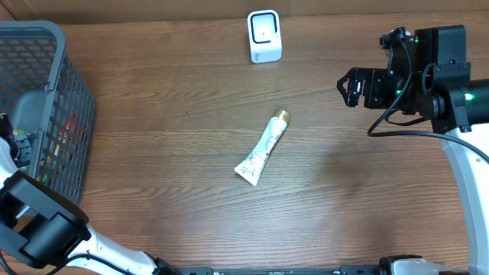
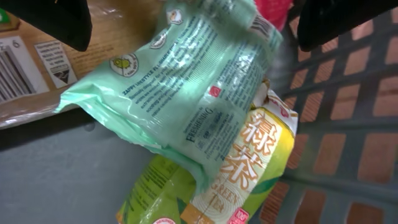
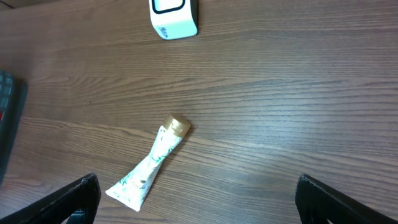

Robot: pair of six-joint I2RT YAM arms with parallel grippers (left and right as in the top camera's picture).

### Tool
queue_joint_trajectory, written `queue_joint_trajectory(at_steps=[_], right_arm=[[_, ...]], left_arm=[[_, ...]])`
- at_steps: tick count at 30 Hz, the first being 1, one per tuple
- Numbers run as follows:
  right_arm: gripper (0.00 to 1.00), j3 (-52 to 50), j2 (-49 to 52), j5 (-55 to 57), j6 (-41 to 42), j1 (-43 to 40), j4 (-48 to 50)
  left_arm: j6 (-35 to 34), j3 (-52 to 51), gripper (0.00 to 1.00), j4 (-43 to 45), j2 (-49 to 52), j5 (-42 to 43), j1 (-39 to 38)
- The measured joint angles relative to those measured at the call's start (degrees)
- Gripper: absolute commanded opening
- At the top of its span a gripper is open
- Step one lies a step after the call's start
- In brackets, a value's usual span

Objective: Scan the item barcode
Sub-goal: 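Reach the left gripper into the basket and grasp the mint-green packet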

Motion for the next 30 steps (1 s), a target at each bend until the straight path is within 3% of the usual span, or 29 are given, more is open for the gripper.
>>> queue_joint_trajectory(at_steps=[9,12,16,20,30], right_arm=[[1.0,0.0,0.0,0.0,0.0,0.0,0.0],[1.0,0.0,0.0,0.0,0.0,0.0,0.0],[1.0,0.0,0.0,0.0,0.0,0.0,0.0],[1.0,0.0,0.0,0.0,0.0,0.0,0.0],[1.0,0.0,0.0,0.0,0.0,0.0,0.0]], left_arm=[[3.7,-1.0,0.88,2.2,0.3,-0.4,0.4],[4.4,-1.9,0.8,2.3,1.8,-0.5,0.4],[4.6,-1.9,0.51,2.9,2.6,-0.6,0.4],[5.2,-1.9,0.04,2.9,2.8,-0.7,0.4],[2.7,-1.9,0.04,2.4,2.5,-1.1,-0.3]])
